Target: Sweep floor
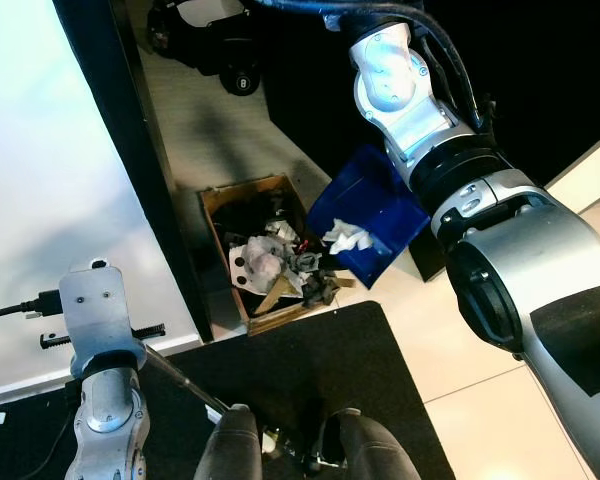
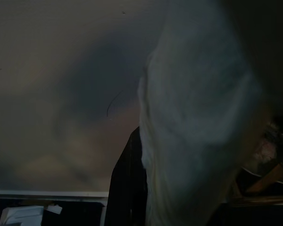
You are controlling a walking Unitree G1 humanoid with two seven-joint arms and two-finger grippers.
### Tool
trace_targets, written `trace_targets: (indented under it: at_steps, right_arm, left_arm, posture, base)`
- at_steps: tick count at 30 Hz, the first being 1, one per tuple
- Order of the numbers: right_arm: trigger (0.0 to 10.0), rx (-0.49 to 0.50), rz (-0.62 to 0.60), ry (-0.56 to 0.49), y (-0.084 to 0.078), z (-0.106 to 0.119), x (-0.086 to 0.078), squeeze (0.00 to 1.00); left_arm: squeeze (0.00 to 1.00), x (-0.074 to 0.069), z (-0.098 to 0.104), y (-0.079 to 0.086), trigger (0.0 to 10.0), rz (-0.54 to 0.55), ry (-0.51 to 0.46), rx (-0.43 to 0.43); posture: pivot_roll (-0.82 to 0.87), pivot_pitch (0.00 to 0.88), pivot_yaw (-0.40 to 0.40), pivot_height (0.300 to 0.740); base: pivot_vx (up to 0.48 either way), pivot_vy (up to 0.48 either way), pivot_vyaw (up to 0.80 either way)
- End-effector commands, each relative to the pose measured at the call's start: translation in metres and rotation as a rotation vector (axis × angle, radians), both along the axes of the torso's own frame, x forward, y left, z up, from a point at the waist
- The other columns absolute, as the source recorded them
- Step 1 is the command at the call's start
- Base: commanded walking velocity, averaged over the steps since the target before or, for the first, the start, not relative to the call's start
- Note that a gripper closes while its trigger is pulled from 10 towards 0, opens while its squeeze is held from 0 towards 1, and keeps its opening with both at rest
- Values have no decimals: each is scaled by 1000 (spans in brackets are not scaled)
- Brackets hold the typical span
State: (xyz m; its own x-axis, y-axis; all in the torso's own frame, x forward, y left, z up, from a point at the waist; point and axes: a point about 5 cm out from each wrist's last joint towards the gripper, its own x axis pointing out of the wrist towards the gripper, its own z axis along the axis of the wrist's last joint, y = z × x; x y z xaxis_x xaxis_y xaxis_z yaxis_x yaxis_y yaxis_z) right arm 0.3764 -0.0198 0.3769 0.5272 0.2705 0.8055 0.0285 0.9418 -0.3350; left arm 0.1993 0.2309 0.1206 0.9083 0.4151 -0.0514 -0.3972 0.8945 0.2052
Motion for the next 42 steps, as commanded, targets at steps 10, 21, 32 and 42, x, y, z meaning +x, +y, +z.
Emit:
trace_targets:
  at_steps: [10,21,32,42]
  right_arm:
    - [10000,-76,-36,-109,1,15,-6,0]
    - [10000,-77,-24,-113,0,14,-7,0]
    - [10000,-55,-24,-64,-35,14,2,0]
    - [10000,30,-103,194,-118,0,23,0]
  left_arm:
    - [0,0,-7,-5,10000,-14,39,-27]
    - [0,1,-7,-5,10000,-18,40,-27]
    - [0,2,-12,-10,10000,-37,57,-39]
    - [0,15,-17,-7,10000,-95,94,-16]
  posture:
    - [368,150,-163,740]
    - [368,146,-163,740]
    - [327,147,-153,740]
    - [249,146,-119,740]
  base:
    - [0,0,0]
    - [0,0,0]
    - [0,0,0]
    - [0,0,0]
